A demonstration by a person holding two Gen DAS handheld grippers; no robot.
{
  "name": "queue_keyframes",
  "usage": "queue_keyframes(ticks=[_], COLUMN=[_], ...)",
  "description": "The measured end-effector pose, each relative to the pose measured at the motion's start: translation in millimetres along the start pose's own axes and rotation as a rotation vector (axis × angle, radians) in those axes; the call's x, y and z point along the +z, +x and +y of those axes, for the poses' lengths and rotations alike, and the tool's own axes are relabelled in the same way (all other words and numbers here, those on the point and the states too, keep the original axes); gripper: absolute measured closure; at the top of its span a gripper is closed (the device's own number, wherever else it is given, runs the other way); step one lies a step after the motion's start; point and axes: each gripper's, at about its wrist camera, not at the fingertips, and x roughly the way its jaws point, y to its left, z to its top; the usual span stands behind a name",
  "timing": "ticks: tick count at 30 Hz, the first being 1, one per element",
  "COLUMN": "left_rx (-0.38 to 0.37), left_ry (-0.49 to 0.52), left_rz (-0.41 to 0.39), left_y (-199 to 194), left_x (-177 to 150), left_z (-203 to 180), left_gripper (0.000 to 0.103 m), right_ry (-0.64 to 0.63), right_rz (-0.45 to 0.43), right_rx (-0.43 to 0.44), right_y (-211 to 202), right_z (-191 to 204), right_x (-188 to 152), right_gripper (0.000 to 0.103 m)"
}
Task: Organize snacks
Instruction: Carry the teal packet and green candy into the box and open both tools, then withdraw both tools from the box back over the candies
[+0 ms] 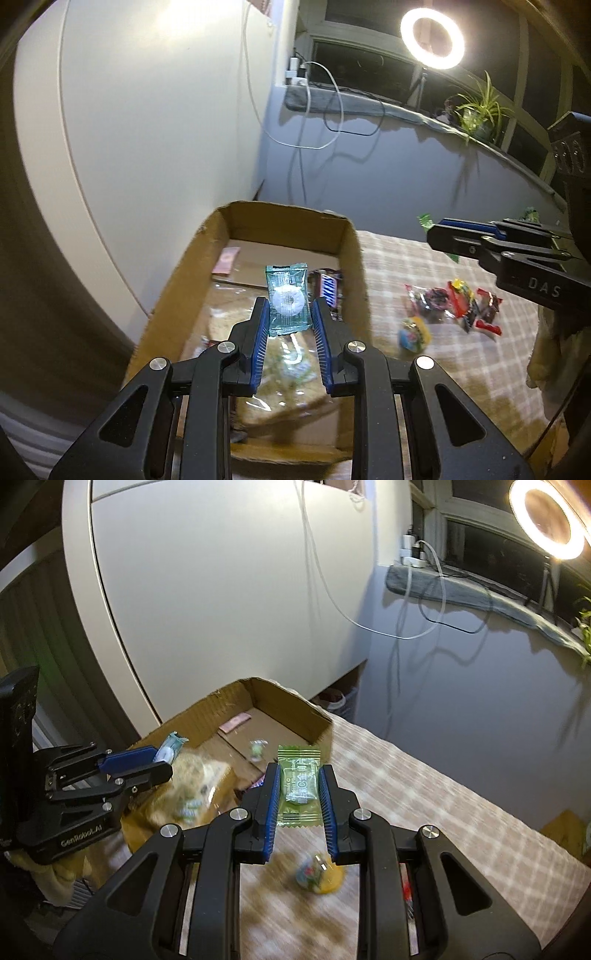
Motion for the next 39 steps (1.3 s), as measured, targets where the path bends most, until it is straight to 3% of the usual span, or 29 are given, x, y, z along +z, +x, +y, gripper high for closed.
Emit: queue_keyframes(ticks=[10,26,27,28,30,31,33,35,37,39], left_rx=[0.01,0.026,0.026,0.027,0.027,0.03,0.032,0.035,0.043,0.055], left_ry=[-0.01,-0.016,-0.017,-0.017,-0.015,-0.013,-0.01,-0.006,0.005,0.016], left_rz=[0.004,0.008,0.008,0.009,0.008,0.007,0.004,-0.004,-0.014,-0.02], left_y=[8,14,14,14,14,14,12,11,9,8], left_x=[6,7,7,7,7,7,7,7,7,7], left_z=[15,24,25,24,24,25,24,23,22,20], left_gripper=[0.081,0.079,0.078,0.076,0.07,0.068,0.053,0.042,0.041,0.037], right_ry=[-0.022,-0.034,-0.034,-0.034,-0.035,-0.035,-0.032,-0.022,-0.017,-0.015], right_rz=[0.029,0.055,0.055,0.053,0.04,0.03,0.025,0.018,0.004,-0.002], right_rx=[0.053,0.081,0.078,0.077,0.07,0.065,0.059,0.053,0.045,0.039], right_y=[43,74,75,75,74,72,71,69,64,61], right_z=[17,29,29,29,29,30,29,27,26,25], right_x=[21,33,34,34,34,35,36,36,37,36], right_gripper=[0.081,0.079,0.071,0.056,0.036,0.033,0.032,0.023,0.014,0.014])
